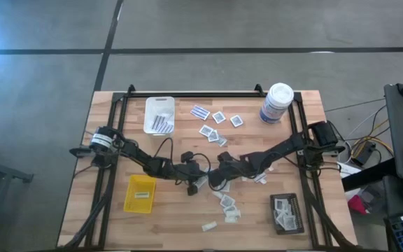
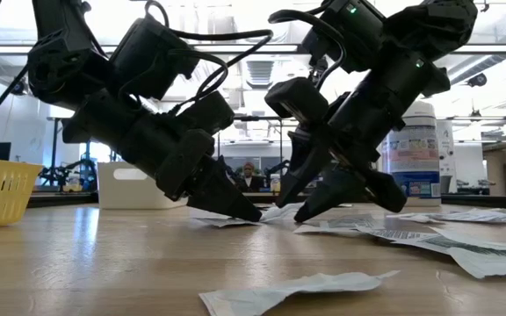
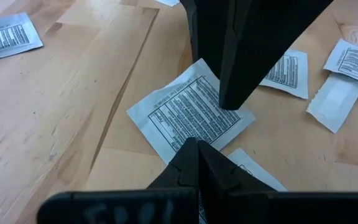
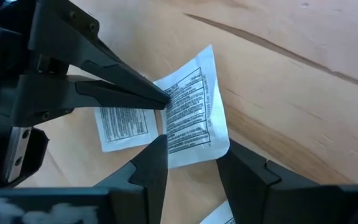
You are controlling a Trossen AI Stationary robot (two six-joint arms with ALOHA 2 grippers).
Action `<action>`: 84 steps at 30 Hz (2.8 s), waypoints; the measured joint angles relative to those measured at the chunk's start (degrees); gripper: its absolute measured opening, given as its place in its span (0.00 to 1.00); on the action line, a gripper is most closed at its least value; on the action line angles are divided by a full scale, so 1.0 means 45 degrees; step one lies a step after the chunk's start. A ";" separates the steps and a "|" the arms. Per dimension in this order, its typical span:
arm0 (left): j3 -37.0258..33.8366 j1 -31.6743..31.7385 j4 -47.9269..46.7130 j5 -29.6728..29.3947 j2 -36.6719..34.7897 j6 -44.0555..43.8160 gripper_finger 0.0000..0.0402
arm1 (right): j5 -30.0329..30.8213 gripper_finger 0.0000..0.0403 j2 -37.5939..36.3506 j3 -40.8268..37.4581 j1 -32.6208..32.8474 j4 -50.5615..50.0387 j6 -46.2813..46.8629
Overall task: Pick & Place First Aid Supplies
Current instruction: Put the towelette pack into the black bin
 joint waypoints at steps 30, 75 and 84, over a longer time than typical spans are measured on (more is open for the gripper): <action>0.0087 0.0005 0.0248 0.0287 -0.0102 0.0326 0.00 | 0.0094 0.02 -0.0097 -0.0031 -0.0039 0.0789 -0.2259; 0.0000 0.0092 -0.2568 -0.0163 -0.3322 0.2022 0.22 | -0.2129 0.02 -0.7031 -0.0075 0.4815 -0.9420 -0.0281; 0.0055 0.0202 -0.2527 -0.0175 -0.3327 0.2408 0.22 | -0.2264 0.02 -0.7257 -0.0075 0.7013 -0.9772 0.3146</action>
